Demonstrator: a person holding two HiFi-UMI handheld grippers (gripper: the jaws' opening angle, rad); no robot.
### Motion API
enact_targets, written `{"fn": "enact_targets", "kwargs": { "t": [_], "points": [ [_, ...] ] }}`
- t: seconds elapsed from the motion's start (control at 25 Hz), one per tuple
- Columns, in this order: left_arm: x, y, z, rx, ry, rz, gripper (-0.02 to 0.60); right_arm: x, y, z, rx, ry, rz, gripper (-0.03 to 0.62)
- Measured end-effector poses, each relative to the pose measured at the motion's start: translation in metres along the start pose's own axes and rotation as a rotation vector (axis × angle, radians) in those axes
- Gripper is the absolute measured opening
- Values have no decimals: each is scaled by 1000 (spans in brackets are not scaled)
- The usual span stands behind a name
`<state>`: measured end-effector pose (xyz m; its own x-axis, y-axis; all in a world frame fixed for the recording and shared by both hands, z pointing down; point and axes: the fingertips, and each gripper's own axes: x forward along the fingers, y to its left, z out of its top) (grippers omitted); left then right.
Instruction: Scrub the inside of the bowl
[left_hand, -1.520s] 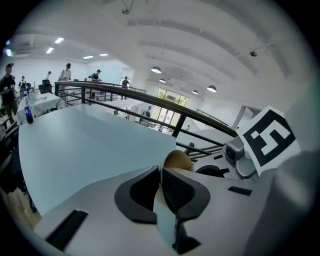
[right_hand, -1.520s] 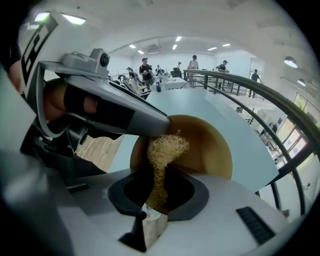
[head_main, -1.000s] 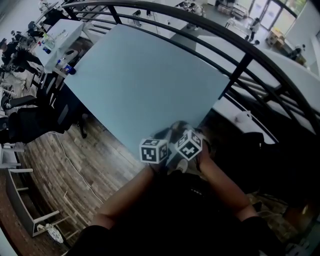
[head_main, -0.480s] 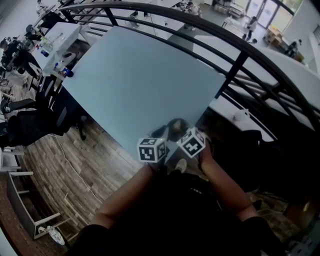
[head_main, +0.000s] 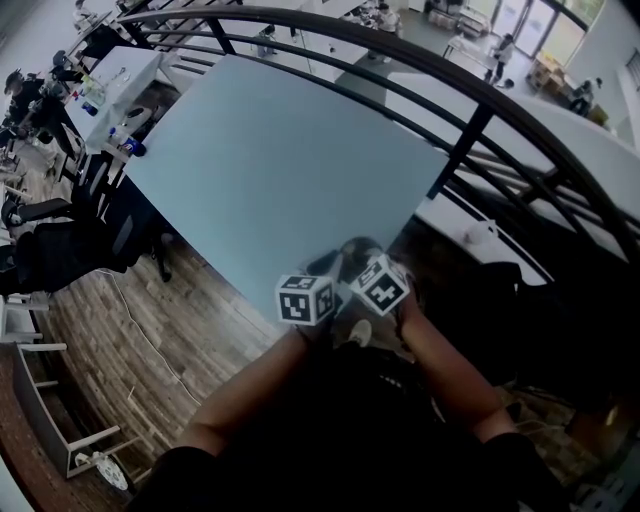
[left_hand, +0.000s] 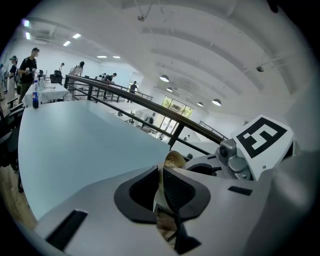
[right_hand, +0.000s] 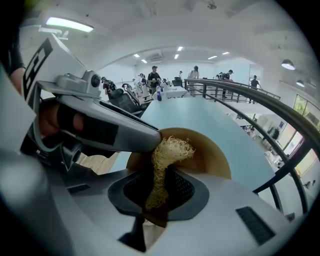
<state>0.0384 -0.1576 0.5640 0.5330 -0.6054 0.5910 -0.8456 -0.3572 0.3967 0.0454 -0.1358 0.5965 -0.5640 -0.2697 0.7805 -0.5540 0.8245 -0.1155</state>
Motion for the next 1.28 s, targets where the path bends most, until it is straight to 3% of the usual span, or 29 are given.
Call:
{"fn": "enact_targets", "kwargs": {
  "t": [0.12, 0.24, 0.4, 0.6, 0.8, 1.08, 1.28],
  "points": [
    [0, 5, 2, 8, -11, 20, 23, 1, 4, -8, -4, 43, 28, 71],
    [-1, 11, 7, -9, -28, 32, 23, 2, -5, -15, 31, 65, -11, 71],
    [-4, 20, 6, -82, -52, 52, 23, -5, -22, -9, 128, 16, -68, 71],
    [-2, 16, 1, -114, -44, 36, 25, -7, -36, -4, 158, -13, -129, 72],
    [0, 9, -7, -151, -12, 0, 23, -2, -29, 7, 130, -29, -107, 72],
    [1, 9, -1, -127, -18, -16, 25, 4, -2, 7, 39, 4, 23, 72],
    [-2, 13, 8, -107, -53, 3, 25, 4, -4, -1, 47, 47, 28, 71]
  ]
}}
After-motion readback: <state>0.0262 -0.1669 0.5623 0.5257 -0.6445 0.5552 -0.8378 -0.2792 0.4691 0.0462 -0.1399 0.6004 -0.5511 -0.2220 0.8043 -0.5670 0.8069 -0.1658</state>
